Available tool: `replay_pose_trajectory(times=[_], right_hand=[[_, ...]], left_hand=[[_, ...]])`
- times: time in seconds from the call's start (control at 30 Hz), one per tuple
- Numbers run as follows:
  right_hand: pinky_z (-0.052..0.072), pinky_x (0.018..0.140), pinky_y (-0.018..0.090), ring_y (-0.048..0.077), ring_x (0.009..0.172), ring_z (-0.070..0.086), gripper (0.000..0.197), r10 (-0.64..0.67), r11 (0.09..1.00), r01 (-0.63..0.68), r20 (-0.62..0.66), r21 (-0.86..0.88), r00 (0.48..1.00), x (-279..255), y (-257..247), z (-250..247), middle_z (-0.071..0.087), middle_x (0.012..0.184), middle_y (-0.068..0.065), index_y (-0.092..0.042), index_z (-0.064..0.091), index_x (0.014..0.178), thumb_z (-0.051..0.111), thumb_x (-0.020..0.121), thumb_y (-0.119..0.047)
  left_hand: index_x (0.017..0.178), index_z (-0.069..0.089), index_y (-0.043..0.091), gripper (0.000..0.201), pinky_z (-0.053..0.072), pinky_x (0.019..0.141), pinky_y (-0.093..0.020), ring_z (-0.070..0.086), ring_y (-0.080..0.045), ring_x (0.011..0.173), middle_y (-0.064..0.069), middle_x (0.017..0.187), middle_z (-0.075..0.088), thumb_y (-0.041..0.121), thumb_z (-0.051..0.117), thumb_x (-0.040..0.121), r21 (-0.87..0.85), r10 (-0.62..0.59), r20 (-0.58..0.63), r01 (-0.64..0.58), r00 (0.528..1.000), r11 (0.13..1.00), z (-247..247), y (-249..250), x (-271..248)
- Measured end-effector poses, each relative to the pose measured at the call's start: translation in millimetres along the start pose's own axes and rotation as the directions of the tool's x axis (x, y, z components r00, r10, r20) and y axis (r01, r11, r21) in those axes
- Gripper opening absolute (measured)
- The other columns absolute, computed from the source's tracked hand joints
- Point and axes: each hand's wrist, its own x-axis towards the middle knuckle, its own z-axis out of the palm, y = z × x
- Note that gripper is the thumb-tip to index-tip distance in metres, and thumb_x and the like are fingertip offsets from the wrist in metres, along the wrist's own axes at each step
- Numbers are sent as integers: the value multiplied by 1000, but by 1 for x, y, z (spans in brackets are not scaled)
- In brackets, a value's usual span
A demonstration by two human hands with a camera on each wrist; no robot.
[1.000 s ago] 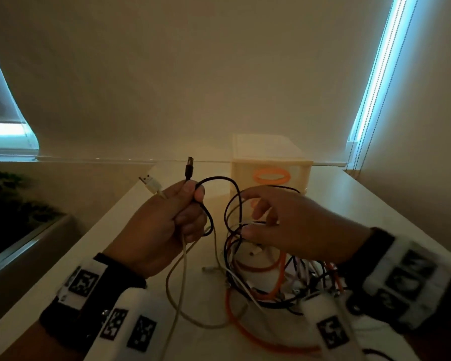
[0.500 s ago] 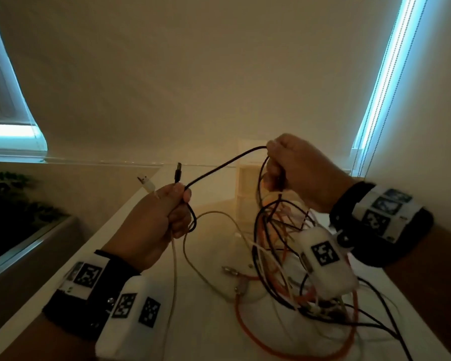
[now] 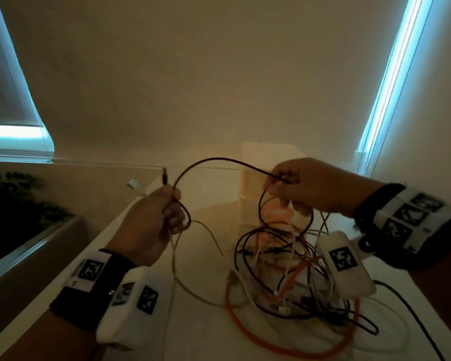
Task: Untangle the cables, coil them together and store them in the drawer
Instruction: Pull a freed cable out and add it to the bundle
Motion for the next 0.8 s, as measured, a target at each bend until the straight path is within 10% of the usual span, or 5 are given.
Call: replay_pose_trajectory(times=[0.13,0.27,0.47,0.57,0.8], right_hand=[[60,59,33,24,64,72,36,-27,977,15,56,211,998,-16,-2,25,76,88,7,-30,55,124,70,91,-31],[38,42,25,17,45,44,25,-146,874,85,91,478,985,-25,-19,36,64,66,6,-24,65,115,53,98,-37],[10,44,24,12,46,13,64,-119,658,-22,133,753,984,-52,16,17,22,58,-3,-5,70,89,57,87,-68],[14,43,24,11,43,20,73,3,750,-129,192,649,981,-69,37,16,29,52,-3,-4,73,78,76,62,-75],[45,47,22,11,48,56,35,13,958,-97,297,270,955,-73,9,41,73,79,0,-37,72,99,56,78,-60]], left_hand=[[86,53,10,33,26,46,-26,27,-14,48,3,53,28,26,35,110,161,48,139,-71,989,984,21,-8,-14],[96,61,3,35,34,48,-27,33,-17,49,-2,54,34,23,35,109,164,54,232,-94,971,982,36,-10,-26],[103,62,8,29,43,57,-28,46,-17,60,-1,63,46,26,39,108,-309,3,43,11,999,951,23,12,-19],[91,59,11,27,46,67,-29,55,-19,66,-1,66,50,28,43,106,-465,-16,-16,7,1000,885,16,17,-15],[94,58,10,31,60,78,-32,74,-30,90,-12,84,73,23,34,109,-272,110,90,-82,990,959,39,15,-33]])
